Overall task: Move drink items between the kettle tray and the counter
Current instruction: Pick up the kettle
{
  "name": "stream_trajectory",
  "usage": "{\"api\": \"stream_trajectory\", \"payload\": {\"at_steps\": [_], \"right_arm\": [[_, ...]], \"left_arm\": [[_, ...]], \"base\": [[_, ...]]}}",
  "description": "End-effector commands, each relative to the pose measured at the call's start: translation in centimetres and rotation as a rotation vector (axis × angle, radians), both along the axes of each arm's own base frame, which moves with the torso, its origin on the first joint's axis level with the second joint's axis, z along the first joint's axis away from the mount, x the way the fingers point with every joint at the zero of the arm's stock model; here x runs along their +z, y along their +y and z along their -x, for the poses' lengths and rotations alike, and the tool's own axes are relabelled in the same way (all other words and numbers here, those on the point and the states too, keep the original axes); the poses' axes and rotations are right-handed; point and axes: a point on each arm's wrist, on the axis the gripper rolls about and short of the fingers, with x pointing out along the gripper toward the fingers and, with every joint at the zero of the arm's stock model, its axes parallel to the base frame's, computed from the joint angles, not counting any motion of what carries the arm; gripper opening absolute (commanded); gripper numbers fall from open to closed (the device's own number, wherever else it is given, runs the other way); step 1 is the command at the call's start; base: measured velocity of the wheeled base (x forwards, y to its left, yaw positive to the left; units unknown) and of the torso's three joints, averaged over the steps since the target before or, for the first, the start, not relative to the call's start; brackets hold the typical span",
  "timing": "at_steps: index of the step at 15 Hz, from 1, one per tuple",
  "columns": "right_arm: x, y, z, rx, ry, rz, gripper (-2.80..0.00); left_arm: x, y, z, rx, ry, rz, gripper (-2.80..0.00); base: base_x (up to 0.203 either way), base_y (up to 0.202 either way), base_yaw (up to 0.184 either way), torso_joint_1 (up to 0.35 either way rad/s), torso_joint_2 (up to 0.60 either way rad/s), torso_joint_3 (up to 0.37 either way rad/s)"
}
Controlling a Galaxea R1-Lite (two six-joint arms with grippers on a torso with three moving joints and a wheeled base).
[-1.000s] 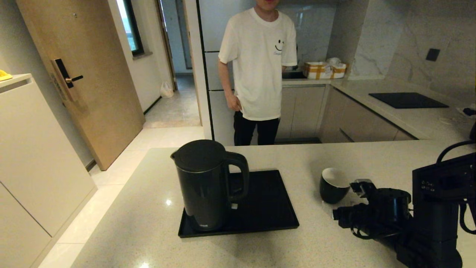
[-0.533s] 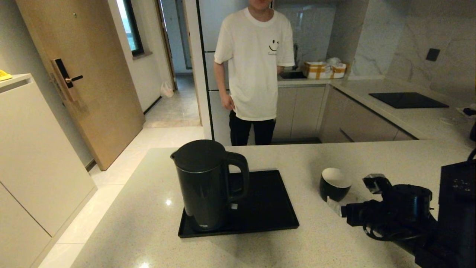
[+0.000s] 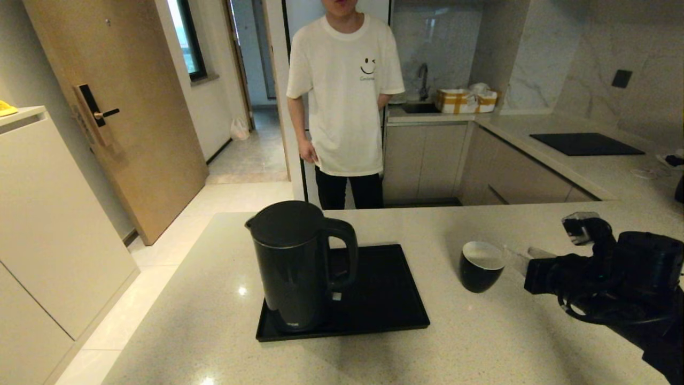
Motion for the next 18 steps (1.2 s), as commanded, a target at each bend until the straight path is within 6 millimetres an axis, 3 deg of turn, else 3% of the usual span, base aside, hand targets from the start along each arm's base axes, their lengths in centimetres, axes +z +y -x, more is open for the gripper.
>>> {"api": "stream_trajectory", "payload": {"at_steps": [1, 4, 8, 12, 14, 18], "right_arm": [[5.2, -0.3, 1.9, -0.002, -0.087, -0.011, -2.80], [10.0, -0.7, 5.9, -0.011, -0.101, -0.009, -2.80], [14.3, -2.1, 15.4, -0.136, -0.164, 0.015, -2.80], [15.4, -3.6, 26.3, -0.201, -0.153, 0.026, -2.80], [15.0, -4.2, 30.4, -0.256, -0.170, 0.030, -2.80], [16.1, -4.9, 35.1, -0.443, -0.225, 0.013, -2.80]], "left_arm": [[0.0, 0.0, 0.0, 0.000, 0.000, 0.000, -2.80], [0.0, 0.0, 0.0, 0.000, 0.000, 0.000, -2.80], [0.0, 0.0, 0.0, 0.000, 0.000, 0.000, -2.80], [0.0, 0.0, 0.0, 0.000, 0.000, 0.000, -2.80], [0.0, 0.0, 0.0, 0.000, 0.000, 0.000, -2.80], [0.0, 0.0, 0.0, 0.000, 0.000, 0.000, -2.80]], "base": [[0.000, 0.000, 0.000, 0.000, 0.00, 0.000], [0.000, 0.000, 0.000, 0.000, 0.00, 0.000], [0.000, 0.000, 0.000, 0.000, 0.00, 0.000], [0.000, 0.000, 0.000, 0.000, 0.00, 0.000], [0.000, 0.000, 0.000, 0.000, 0.00, 0.000], [0.000, 0.000, 0.000, 0.000, 0.00, 0.000]]}}
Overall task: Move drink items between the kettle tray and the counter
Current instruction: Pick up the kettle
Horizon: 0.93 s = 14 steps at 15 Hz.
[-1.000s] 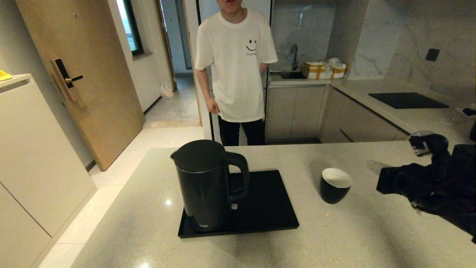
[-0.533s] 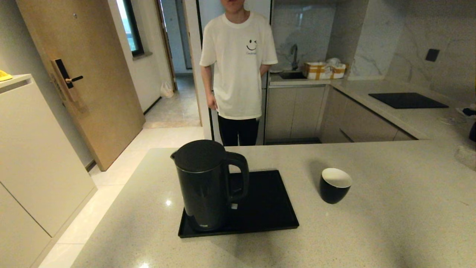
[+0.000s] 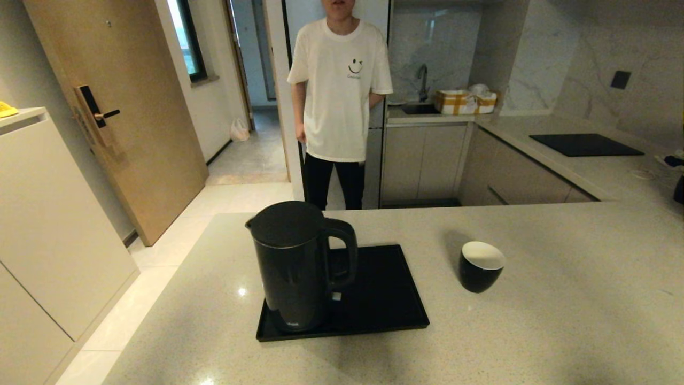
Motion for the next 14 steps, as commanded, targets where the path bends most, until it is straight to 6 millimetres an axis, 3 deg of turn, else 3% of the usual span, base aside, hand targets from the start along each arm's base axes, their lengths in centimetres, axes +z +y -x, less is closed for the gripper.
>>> {"api": "stream_trajectory", "payload": {"at_steps": [1, 5, 6, 9, 14], "right_arm": [[-0.5, 0.3, 3.2, -0.022, -0.009, -0.010, -2.80], [-4.3, 1.4, 5.7, 0.105, -0.018, -0.027, -2.80], [-5.1, 1.5, 5.5, 0.133, -0.045, -0.028, -2.80], [-8.0, 1.5, 2.2, 0.175, -0.118, -0.045, -2.80], [-8.2, 1.5, 2.0, 0.191, -0.169, -0.048, -2.80]], "left_arm": [[0.0, 0.0, 0.0, 0.000, 0.000, 0.000, -2.80], [0.0, 0.0, 0.0, 0.000, 0.000, 0.000, -2.80], [0.0, 0.0, 0.0, 0.000, 0.000, 0.000, -2.80], [0.0, 0.0, 0.0, 0.000, 0.000, 0.000, -2.80], [0.0, 0.0, 0.0, 0.000, 0.000, 0.000, -2.80]], "base": [[0.000, 0.000, 0.000, 0.000, 0.00, 0.000], [0.000, 0.000, 0.000, 0.000, 0.00, 0.000], [0.000, 0.000, 0.000, 0.000, 0.00, 0.000], [0.000, 0.000, 0.000, 0.000, 0.00, 0.000], [0.000, 0.000, 0.000, 0.000, 0.00, 0.000]]}}
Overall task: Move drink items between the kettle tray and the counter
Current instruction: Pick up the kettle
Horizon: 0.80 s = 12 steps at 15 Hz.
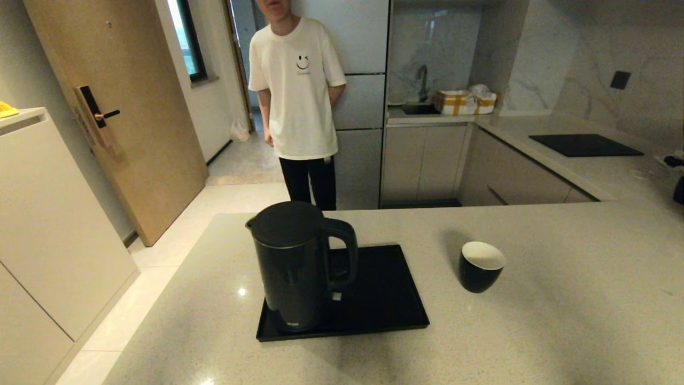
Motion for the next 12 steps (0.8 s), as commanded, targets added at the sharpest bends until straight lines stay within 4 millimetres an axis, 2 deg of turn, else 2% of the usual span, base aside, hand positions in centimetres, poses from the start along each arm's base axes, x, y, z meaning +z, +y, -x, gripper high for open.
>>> {"api": "stream_trajectory", "payload": {"at_steps": [1, 2, 3, 5, 6, 7, 12], "right_arm": [[-0.2, 0.0, -0.2, 0.004, -0.012, 0.017, -2.80], [-0.7, 0.0, -1.1, 0.010, -0.028, 0.042, -2.80], [-2.0, 0.0, -2.4, 0.015, -0.005, 0.064, -2.80], [-7.2, 0.1, -5.6, 0.034, 0.114, 0.112, -2.80], [-8.7, 0.1, -6.4, 0.041, 0.127, 0.129, -2.80], [-9.3, 0.1, -6.8, 0.045, 0.102, 0.145, -2.80], [-9.4, 0.1, -6.9, 0.048, 0.092, 0.142, -2.80]], "left_arm": [[0.0, 0.0, 0.0, 0.000, 0.000, 0.000, -2.80], [0.0, 0.0, 0.0, 0.000, 0.000, 0.000, -2.80], [0.0, 0.0, 0.0, 0.000, 0.000, 0.000, -2.80], [0.0, 0.0, 0.0, 0.000, 0.000, 0.000, -2.80], [0.0, 0.0, 0.0, 0.000, 0.000, 0.000, -2.80], [0.0, 0.0, 0.0, 0.000, 0.000, 0.000, -2.80], [0.0, 0.0, 0.0, 0.000, 0.000, 0.000, -2.80]], "base": [[0.000, 0.000, 0.000, 0.000, 0.00, 0.000], [0.000, 0.000, 0.000, 0.000, 0.00, 0.000], [0.000, 0.000, 0.000, 0.000, 0.00, 0.000], [0.000, 0.000, 0.000, 0.000, 0.00, 0.000], [0.000, 0.000, 0.000, 0.000, 0.00, 0.000], [0.000, 0.000, 0.000, 0.000, 0.00, 0.000], [0.000, 0.000, 0.000, 0.000, 0.00, 0.000]]}}
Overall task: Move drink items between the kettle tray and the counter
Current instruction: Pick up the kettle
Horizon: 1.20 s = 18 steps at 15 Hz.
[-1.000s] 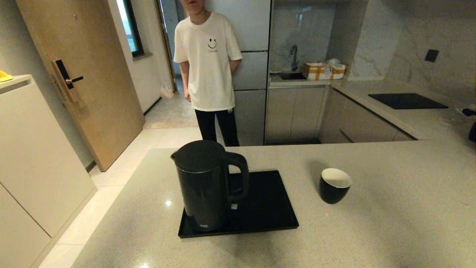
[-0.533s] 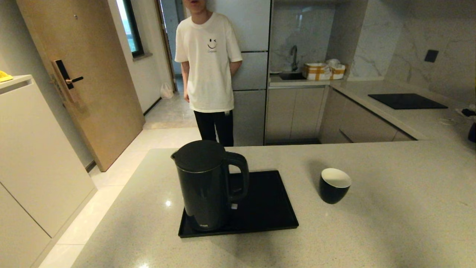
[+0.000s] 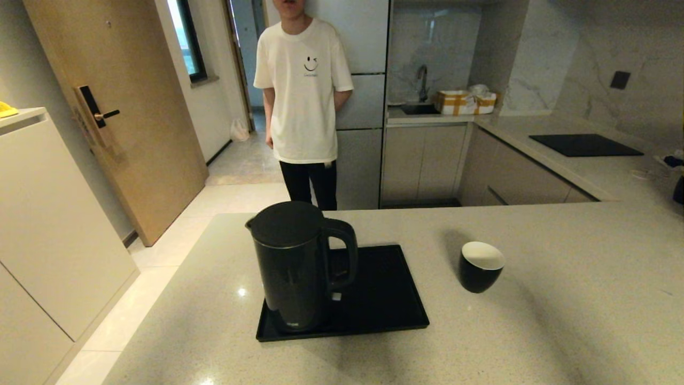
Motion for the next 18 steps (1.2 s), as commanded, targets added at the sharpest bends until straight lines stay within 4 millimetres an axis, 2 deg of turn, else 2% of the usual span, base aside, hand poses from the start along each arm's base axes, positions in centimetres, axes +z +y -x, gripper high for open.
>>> {"api": "stream_trajectory", "payload": {"at_steps": [1, 18], "right_arm": [[-0.10, 0.00, -0.04, 0.000, 0.006, 0.000, -2.80], [-0.07, 0.00, -0.04, -0.001, 0.003, 0.005, -2.80]], "left_arm": [[-0.01, 0.00, 0.00, 0.000, 0.000, 0.000, -2.80], [-0.04, 0.00, -0.01, -0.001, 0.000, -0.019, -2.80]], "base": [[0.000, 0.000, 0.000, 0.000, 0.00, 0.000], [0.000, 0.000, 0.000, 0.000, 0.00, 0.000]]}}
